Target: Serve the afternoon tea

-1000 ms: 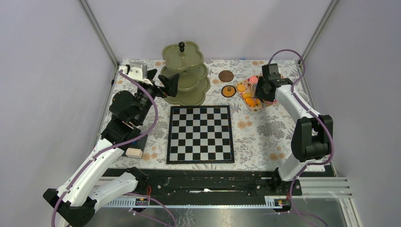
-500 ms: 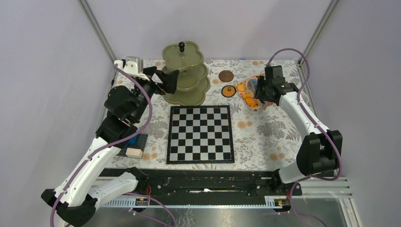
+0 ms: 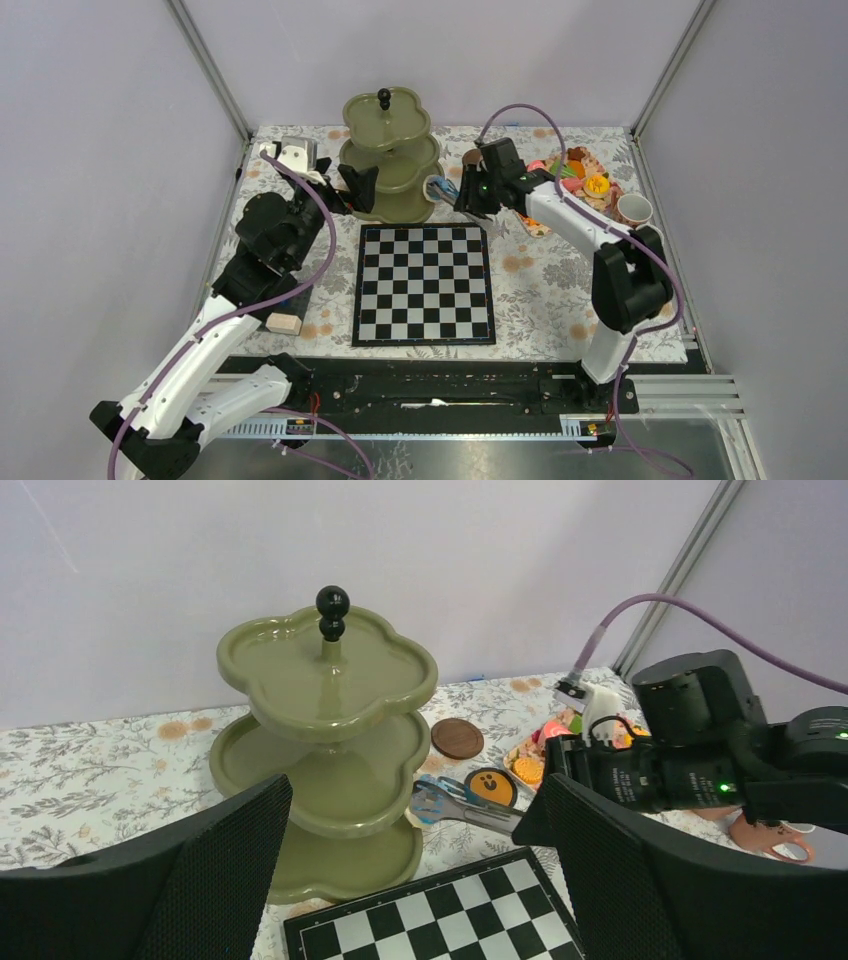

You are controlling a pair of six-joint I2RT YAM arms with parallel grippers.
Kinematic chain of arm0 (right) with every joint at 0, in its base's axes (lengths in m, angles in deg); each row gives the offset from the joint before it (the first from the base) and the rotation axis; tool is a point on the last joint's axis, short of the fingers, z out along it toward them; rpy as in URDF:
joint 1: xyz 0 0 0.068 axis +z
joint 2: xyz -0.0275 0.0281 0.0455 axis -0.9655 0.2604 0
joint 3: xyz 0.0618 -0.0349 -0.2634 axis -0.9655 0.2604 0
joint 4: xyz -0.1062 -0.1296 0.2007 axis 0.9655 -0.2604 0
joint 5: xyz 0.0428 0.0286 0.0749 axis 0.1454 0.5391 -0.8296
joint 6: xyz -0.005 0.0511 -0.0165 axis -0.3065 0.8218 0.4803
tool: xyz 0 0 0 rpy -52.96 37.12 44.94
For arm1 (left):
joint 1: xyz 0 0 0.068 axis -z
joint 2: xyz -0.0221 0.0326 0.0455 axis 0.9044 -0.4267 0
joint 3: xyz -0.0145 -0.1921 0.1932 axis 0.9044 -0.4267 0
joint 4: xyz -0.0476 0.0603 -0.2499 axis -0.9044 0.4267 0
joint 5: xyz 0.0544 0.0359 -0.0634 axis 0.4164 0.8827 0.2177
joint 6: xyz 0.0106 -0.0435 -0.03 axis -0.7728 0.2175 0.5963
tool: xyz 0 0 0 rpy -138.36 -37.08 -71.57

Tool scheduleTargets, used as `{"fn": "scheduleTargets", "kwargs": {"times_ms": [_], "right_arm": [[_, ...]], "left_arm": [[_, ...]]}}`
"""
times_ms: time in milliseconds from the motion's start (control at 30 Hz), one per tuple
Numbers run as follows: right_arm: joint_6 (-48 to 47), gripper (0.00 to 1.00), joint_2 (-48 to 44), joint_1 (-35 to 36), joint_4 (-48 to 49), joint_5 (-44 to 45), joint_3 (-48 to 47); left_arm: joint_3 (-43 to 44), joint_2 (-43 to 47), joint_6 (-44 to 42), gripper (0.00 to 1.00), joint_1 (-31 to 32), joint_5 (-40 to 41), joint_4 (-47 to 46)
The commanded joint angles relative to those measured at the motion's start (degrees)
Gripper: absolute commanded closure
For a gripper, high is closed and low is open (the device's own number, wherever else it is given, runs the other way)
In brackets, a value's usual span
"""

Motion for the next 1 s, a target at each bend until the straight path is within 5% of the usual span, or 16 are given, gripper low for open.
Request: {"fn": "scheduleTargets", "kwargs": {"times_ms": [0, 433, 967], "right_arm": [[1.76, 0.71, 3.1, 1.45, 3.12, -2.19, -6.18], [3.02, 0.66, 12.99, 1.98, 5.28, 0.1, -14.73], [3.25, 0.38, 14.94, 1.98, 6.77, 1.34, -15.13]], "left_arm": [[-0.63, 1.94, -1.56, 0.01, 0.17, 1.84, -2.85], [-1.44, 2.92, -1.5, 0.01, 0.17, 1.83, -2.9], [-0.99, 1.93, -1.13, 0.01, 0.04, 1.05, -2.89]]}}
